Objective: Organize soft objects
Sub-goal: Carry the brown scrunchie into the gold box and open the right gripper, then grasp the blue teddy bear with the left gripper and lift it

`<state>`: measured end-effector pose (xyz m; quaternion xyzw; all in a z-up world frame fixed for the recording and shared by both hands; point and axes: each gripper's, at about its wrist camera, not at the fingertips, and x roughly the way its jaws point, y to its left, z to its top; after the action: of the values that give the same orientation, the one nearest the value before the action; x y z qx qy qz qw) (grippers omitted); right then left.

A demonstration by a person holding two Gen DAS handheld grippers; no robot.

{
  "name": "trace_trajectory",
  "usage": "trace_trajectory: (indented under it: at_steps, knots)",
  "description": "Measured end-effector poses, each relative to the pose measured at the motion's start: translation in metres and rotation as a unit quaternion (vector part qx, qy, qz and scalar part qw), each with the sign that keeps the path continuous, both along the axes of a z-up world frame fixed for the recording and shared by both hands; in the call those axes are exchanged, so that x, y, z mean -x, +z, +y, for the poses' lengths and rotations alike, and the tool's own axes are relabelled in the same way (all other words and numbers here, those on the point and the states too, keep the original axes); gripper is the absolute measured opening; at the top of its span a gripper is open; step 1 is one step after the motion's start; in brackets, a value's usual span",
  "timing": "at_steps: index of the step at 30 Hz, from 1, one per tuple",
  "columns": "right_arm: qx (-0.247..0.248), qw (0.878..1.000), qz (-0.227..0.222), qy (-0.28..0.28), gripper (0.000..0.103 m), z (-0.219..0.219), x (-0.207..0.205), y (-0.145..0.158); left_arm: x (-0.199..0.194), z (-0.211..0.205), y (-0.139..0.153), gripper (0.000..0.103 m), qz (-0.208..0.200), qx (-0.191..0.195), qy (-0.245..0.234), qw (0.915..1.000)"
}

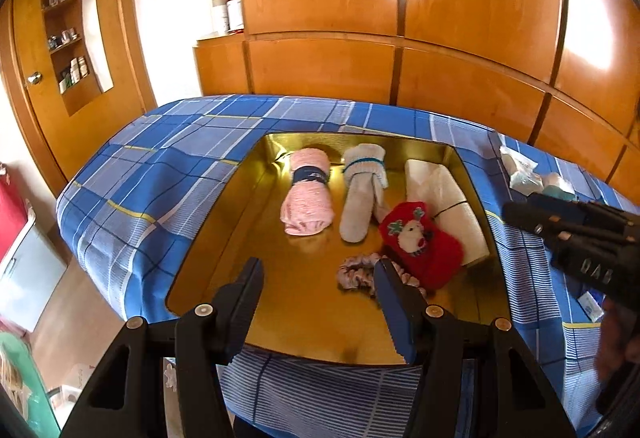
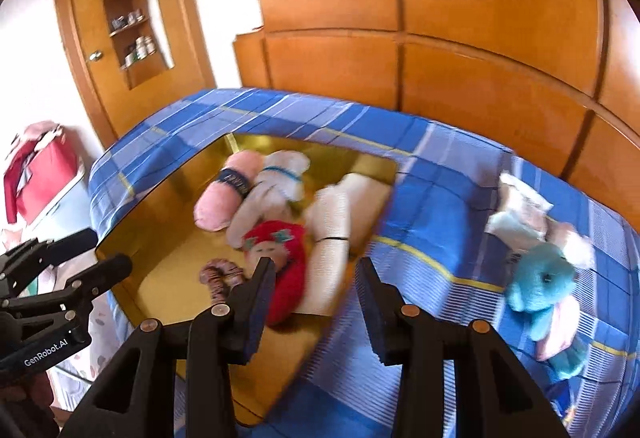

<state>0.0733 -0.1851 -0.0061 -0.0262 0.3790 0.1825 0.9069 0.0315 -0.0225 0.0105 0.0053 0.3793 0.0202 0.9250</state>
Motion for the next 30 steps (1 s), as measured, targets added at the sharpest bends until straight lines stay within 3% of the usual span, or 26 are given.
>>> trace_trajectory:
  at_steps: [10, 21, 26, 30]
  knots:
    - [0.006, 0.997, -0.011, -0.077, 0.042, -0.078, -0.004, 0.010, -0.008, -0.032, 0.002, 0.058, 0.003, -0.008, -0.039, 0.9992]
    - [0.018, 0.985, -0.018, -0.173, 0.042, -0.171, -0.002, 0.014, -0.019, -0.071, 0.000, 0.058, 0.010, -0.029, -0.084, 0.9960]
    - [0.019, 0.972, -0.026, -0.232, 0.042, -0.220, 0.002, 0.012, -0.030, -0.093, 0.001, 0.058, 0.020, -0.024, -0.105, 0.9940]
    - [-0.026, 0.953, -0.008, -0.303, 0.042, -0.264, 0.004, -0.003, -0.044, -0.112, 0.005, 0.058, 0.033, -0.004, -0.123, 0.9919]
